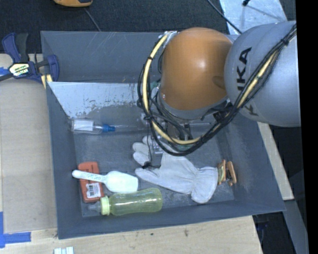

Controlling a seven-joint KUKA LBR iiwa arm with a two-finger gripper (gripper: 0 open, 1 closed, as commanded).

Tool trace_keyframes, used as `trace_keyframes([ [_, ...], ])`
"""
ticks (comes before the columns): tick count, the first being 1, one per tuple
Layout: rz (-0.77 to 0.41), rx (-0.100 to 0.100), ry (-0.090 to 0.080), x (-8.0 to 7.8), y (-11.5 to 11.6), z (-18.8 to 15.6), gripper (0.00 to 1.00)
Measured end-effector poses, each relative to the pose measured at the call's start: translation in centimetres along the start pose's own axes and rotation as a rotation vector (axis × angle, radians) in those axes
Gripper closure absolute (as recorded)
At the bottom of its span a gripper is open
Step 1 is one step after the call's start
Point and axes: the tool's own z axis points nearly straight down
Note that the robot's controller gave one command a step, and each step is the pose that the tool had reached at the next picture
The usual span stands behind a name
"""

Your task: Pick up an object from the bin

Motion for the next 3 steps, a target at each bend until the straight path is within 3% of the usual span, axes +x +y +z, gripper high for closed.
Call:
trace_keyframes([
  [1, -0.005, 0.005, 0.021, 0.5, -1.9, 1.7, 0.00],
  [2, -0.042, 0.001, -0.003, -0.4, -2.4, -3.3, 0.00],
  [3, -0.079, 0.001, -0.006, -0.9, -4.3, 1.2, 0.00],
])
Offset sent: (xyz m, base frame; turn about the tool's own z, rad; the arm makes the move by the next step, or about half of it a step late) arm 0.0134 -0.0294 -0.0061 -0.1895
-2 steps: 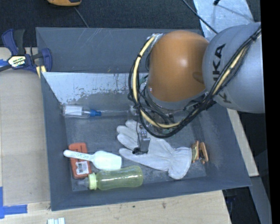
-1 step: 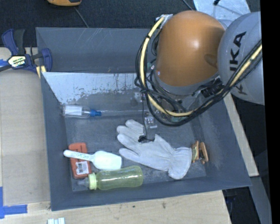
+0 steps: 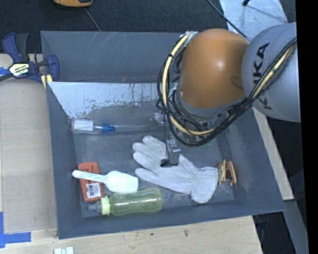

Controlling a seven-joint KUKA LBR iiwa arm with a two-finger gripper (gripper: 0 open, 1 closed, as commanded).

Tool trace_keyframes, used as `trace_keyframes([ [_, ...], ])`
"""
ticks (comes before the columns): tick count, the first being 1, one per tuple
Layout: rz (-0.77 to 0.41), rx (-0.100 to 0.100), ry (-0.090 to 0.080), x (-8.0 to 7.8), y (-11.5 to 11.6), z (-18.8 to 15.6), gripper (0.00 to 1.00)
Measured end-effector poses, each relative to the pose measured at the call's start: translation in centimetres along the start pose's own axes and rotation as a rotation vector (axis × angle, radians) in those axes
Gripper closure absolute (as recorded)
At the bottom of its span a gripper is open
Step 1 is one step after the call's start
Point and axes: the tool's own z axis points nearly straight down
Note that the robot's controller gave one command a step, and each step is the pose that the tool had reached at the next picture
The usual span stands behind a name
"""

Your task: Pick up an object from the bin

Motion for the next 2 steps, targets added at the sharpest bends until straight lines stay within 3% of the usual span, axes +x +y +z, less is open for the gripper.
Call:
trace_keyframes([
  [1, -0.012, -0.001, 0.008, -1.34, -0.12, 7.33, 1.00],
  [2, -0.012, 0.000, 0.008, -1.34, -0.13, 7.32, 0.00],
])
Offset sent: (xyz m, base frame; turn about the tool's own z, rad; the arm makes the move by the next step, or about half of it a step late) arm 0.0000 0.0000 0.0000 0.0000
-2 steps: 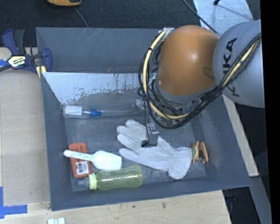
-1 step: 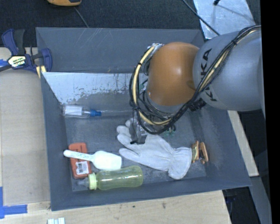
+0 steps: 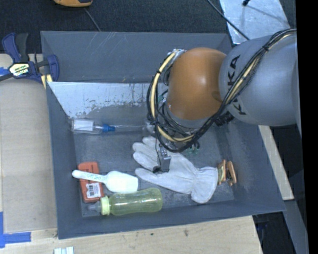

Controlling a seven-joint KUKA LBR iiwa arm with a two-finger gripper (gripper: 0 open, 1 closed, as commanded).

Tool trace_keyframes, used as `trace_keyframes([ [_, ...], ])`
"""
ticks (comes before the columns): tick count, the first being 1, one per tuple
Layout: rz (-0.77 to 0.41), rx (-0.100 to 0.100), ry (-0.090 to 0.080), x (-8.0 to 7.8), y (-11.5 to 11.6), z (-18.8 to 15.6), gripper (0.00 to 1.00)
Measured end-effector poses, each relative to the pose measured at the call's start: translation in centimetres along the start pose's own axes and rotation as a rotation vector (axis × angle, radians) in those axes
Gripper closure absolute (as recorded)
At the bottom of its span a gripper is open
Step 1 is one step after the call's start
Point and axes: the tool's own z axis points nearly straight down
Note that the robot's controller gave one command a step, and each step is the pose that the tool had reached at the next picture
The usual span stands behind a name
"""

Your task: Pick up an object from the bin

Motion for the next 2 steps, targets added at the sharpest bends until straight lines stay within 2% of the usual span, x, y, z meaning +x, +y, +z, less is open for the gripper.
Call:
trace_keyframes([
  [1, 0.000, 0.000, 0.000, 0.0, 0.0, 0.0, 0.00],
  [2, 0.034, -0.002, -0.004, -1.0, -2.9, 2.7, 0.00],
])
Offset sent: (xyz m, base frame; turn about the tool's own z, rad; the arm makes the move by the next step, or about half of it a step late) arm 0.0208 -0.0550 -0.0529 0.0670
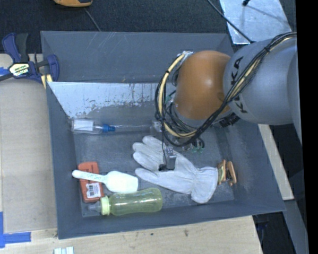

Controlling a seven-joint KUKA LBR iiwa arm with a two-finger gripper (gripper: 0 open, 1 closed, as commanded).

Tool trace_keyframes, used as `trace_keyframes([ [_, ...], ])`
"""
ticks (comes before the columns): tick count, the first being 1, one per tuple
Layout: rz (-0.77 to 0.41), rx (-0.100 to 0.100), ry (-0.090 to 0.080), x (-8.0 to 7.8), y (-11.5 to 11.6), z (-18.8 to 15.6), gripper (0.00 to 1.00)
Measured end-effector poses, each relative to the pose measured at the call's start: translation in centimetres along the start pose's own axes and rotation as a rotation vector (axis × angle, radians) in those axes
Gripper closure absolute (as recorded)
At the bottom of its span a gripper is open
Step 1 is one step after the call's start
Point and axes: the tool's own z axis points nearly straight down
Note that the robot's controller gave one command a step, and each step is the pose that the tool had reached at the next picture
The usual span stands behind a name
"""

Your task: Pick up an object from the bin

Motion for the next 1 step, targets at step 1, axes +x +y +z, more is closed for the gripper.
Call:
trace_keyframes([
  [1, 0.076, 0.003, 0.006, -0.18, -1.91, 3.30, 0.00],
])
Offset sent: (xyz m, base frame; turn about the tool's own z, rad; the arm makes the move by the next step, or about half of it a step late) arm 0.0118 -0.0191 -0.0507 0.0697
